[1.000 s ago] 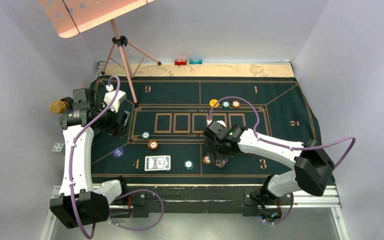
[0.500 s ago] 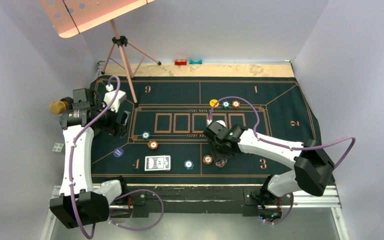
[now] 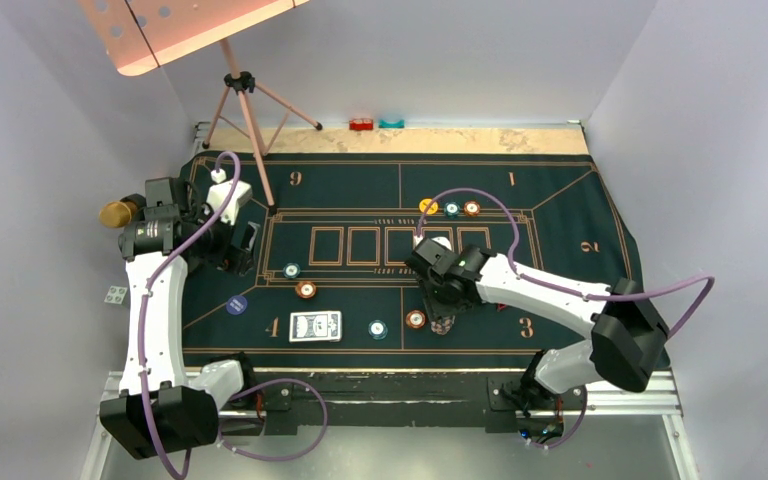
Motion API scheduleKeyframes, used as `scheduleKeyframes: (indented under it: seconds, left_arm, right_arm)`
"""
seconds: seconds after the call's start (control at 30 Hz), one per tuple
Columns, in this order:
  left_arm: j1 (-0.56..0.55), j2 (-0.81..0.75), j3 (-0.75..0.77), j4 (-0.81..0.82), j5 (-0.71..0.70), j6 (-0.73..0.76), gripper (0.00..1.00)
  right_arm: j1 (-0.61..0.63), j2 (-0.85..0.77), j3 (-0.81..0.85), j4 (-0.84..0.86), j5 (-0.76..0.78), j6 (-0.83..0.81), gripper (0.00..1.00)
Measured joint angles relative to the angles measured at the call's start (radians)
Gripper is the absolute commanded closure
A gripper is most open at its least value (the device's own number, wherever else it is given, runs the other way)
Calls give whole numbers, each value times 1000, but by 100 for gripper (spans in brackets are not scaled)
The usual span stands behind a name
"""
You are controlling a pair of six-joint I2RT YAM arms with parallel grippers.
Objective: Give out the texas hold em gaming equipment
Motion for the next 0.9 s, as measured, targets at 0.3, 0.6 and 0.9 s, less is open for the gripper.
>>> scheduleKeyframes:
  seconds: [0.3, 0.6, 0.9]
  left_arm:
    - [0, -4, 0, 2, 1, 0, 0]
    - [0, 20, -1, 19, 21, -23, 0]
    - [0, 25, -8, 45, 29, -45, 0]
  right_arm:
    - [0, 47, 291, -90, 27, -39, 81]
    - [2, 498, 770, -53, -6, -119, 86]
    - [29, 933, 1201, -60, -68, -166, 86]
